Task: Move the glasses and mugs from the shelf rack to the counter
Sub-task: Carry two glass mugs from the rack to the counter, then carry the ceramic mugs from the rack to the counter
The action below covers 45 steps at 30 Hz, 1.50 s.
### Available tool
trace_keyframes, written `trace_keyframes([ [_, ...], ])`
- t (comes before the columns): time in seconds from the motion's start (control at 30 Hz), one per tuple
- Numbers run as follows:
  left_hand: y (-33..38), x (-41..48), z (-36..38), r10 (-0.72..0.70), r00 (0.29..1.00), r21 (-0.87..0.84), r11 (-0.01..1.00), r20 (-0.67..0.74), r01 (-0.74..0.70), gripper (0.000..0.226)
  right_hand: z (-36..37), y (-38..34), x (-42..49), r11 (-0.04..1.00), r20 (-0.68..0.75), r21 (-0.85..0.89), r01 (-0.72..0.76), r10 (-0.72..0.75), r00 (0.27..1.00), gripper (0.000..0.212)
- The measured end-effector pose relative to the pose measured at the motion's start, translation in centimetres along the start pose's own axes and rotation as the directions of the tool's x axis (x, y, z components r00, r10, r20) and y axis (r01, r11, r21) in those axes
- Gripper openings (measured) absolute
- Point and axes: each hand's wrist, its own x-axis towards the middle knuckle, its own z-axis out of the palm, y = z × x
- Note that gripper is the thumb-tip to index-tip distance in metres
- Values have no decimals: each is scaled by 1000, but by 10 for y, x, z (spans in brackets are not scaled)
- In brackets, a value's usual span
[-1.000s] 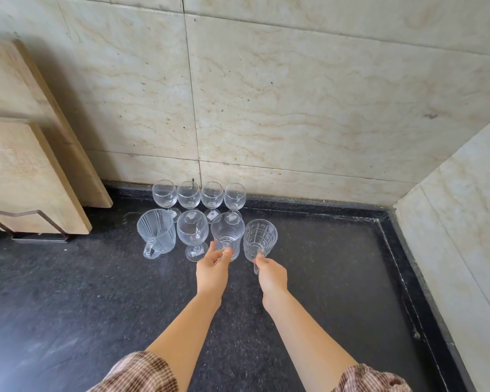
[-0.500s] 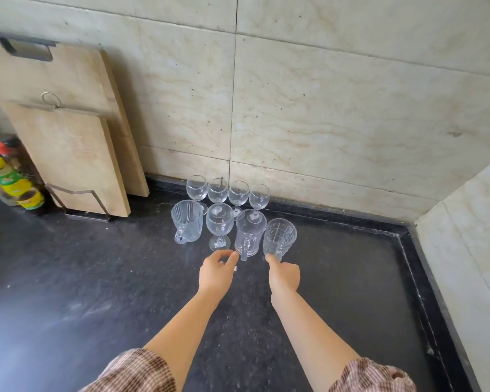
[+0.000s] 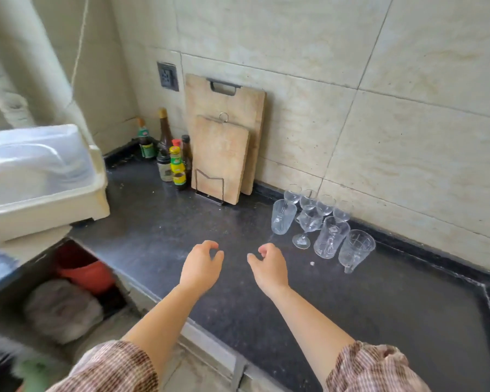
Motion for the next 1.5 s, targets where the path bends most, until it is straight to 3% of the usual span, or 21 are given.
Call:
trace_keyframes([
  [0.2,-96,-85,-120,-37,985,200,977,-167,71,39,77,-81,-98,899,197,-252,358,-315,929,36],
  [0.37,-164,-170,-222,-93,930,302,930,-357,209,39,151,-158,-182,681,399,-346,645,-516,758,42],
  [0.6,-242,-271,-356,-195,810,325,845,-553,425,39,247,-267,-301,376,566,-320,870,-660,494,51],
  [0.77,-292,-327,-442,-290,668,218,793,-686,569,40,306,-336,-372,184,619,-237,954,-728,294,56],
  [1.0,-374,-389,-532,-372,536,165,686,-758,709,42,407,-421,-462,20,655,-70,997,-753,61,51],
  [1.3,-500,-434,-658,-519,335,16,524,-786,851,41,560,-519,-580,-118,665,130,984,-726,-175,47],
  [1.5,-579,-464,-712,-602,231,-92,457,-764,884,47,644,-564,-639,-170,693,212,963,-669,-270,43],
])
